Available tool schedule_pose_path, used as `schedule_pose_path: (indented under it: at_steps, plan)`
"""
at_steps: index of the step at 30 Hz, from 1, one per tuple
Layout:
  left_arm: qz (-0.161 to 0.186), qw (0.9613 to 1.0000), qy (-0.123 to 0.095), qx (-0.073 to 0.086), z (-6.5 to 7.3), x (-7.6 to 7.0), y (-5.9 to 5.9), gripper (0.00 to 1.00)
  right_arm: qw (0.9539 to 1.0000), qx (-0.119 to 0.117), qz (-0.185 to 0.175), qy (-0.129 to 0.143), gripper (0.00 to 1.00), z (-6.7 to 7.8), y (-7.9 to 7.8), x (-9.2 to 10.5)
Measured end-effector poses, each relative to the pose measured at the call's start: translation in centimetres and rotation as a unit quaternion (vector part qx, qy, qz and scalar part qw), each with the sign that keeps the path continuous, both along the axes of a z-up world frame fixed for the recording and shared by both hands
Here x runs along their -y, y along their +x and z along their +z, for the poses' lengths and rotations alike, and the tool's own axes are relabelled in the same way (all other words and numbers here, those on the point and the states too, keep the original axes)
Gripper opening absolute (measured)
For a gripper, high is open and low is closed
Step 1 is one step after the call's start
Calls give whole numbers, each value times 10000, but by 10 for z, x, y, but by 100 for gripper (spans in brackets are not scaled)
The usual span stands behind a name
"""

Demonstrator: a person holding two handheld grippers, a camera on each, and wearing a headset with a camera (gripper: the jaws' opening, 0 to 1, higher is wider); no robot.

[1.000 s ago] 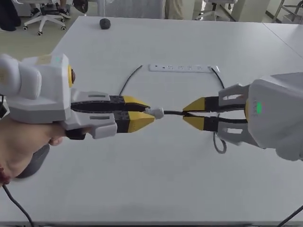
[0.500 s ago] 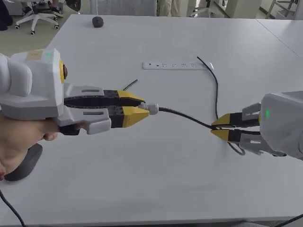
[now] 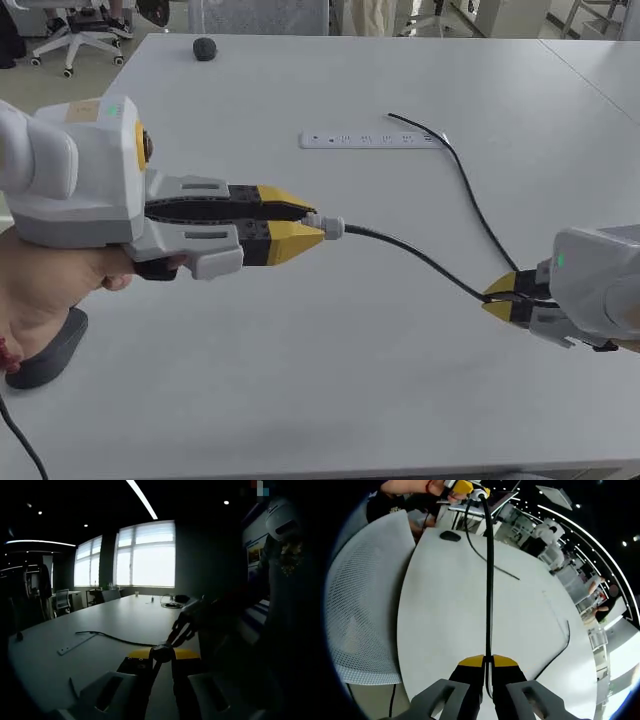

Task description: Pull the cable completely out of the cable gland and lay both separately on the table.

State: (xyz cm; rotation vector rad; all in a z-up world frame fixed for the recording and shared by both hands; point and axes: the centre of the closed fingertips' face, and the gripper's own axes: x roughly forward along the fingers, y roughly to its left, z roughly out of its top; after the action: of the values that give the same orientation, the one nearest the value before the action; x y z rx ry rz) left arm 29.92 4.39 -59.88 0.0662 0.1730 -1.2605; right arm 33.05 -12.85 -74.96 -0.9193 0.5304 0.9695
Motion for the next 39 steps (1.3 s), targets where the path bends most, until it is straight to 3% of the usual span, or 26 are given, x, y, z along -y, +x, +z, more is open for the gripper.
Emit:
schedule_pose_path:
  at_steps: [5,8,15,18,21,23,25,28,29,32,33,35,37,39]
  plan:
    - [30,10000,67,-34,-5,2,1,15,10000,-79,-19,15,0,-6,1,0]
    - [132,9999,71,-77,-7,0,3,15,9995,-202,-132,221,0,-8,-1,-2]
    - [148,9997,186,-113,-15,0,1,15,9992,-187,-148,314,0,-17,-6,-4]
    - [164,9996,169,-126,-17,2,3,15,9984,-253,-307,399,12,-20,-2,-2]
    - [174,9996,171,-135,-18,3,4,15,9978,-287,-333,491,13,-20,-2,-1]
    - [179,9996,160,-150,-19,3,5,15,9970,-304,-412,573,22,-19,0,-1]
    - [188,9996,168,-153,-21,4,6,15,9969,-265,-381,641,22,-16,0,-4]
    - [251,9994,174,-170,-23,2,9,15,9938,-282,-561,920,47,-11,3,-7]
    - [283,9993,179,-172,-24,1,11,15,9922,-84,-623,1080,55,-3,8,-9]
    - [349,9990,192,-185,-26,-2,14,15,9807,40,-928,1722,92,14,13,-14]
    - [370,9989,194,-194,-26,-3,14,15,9743,76,-925,2054,96,25,12,-17]
    - [409,9988,195,-202,-27,-5,15,15,9724,23,-934,2137,99,32,4,-16]
    - [422,9987,183,-202,-26,-6,15,15,9718,150,-755,2228,100,42,-3,-19]
    - [454,9986,177,-198,-26,-7,17,15,9734,200,-808,2135,100,44,-9,-14]
